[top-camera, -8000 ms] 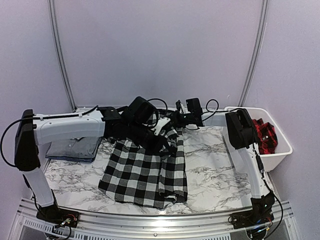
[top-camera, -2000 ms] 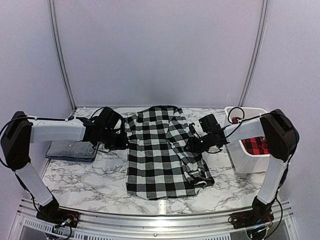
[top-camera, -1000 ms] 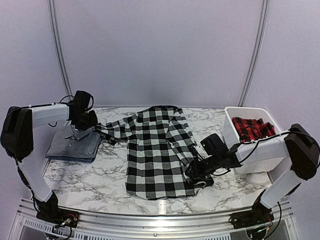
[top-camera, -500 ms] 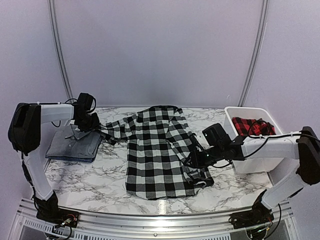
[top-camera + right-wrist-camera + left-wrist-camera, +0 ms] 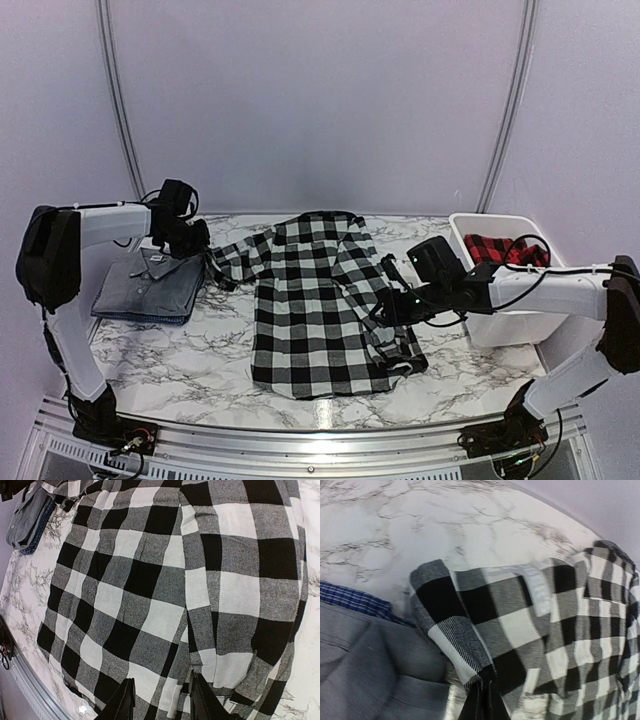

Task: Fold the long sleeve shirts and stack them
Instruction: Pick up the sleeve from the corner of the board, then place the sleeve of the 1/3-folded shirt.

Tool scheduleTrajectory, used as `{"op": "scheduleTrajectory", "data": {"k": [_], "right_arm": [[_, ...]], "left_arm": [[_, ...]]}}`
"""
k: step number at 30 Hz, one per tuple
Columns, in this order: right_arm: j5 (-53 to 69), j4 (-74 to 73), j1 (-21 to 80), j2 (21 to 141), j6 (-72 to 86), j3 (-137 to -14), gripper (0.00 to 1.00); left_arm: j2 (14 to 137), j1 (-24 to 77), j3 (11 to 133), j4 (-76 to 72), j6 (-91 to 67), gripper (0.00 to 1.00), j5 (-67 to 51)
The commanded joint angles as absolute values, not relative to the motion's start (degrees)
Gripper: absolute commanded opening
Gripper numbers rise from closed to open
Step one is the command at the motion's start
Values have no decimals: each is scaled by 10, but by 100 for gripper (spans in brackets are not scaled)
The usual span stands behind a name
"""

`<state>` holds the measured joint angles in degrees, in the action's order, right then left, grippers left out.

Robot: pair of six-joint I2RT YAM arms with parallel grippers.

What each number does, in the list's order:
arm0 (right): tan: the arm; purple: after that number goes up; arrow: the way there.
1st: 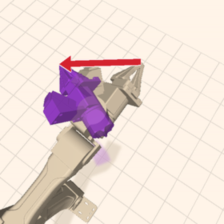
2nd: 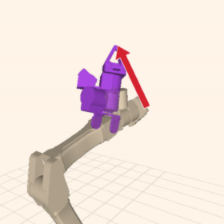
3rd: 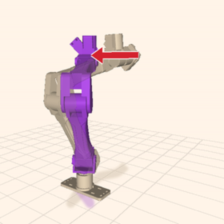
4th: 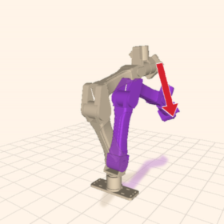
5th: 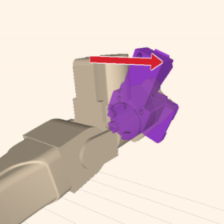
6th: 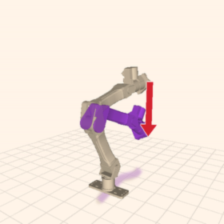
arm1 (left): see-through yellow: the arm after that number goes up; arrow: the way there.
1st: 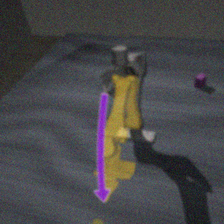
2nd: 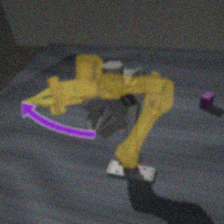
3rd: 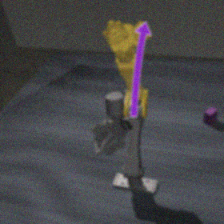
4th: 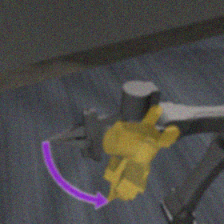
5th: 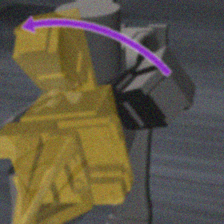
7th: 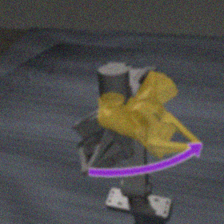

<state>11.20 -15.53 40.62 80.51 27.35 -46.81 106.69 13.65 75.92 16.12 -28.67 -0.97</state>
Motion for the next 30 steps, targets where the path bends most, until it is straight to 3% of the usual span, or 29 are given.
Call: {"op": "scheduleTrajectory", "data": {"k": [1,8,13,16,18,21,25,30], "right_arm": [[80,-160,408,798,270,-497,33],[39,-152,406,815,273,-511,32],[27,-149,398,827,274,-518,32],[25,-151,395,833,273,-523,31],[23,-153,394,834,272,-525,31],[21,-153,392,836,272,-526,32],[23,-153,390,838,274,-528,31],[25,-155,391,841,270,-532,32]], "left_arm": [[1019,203,785,134,-235,0,-98],[1058,339,811,141,-187,2,-220],[1104,396,842,166,-167,27,-216],[1089,397,848,167,-171,50,-181],[1072,394,848,167,-178,56,-143],[1054,370,835,167,-211,54,-99],[1049,323,797,167,-260,41,-78],[1084,293,788,167,-258,39,-113]]}}
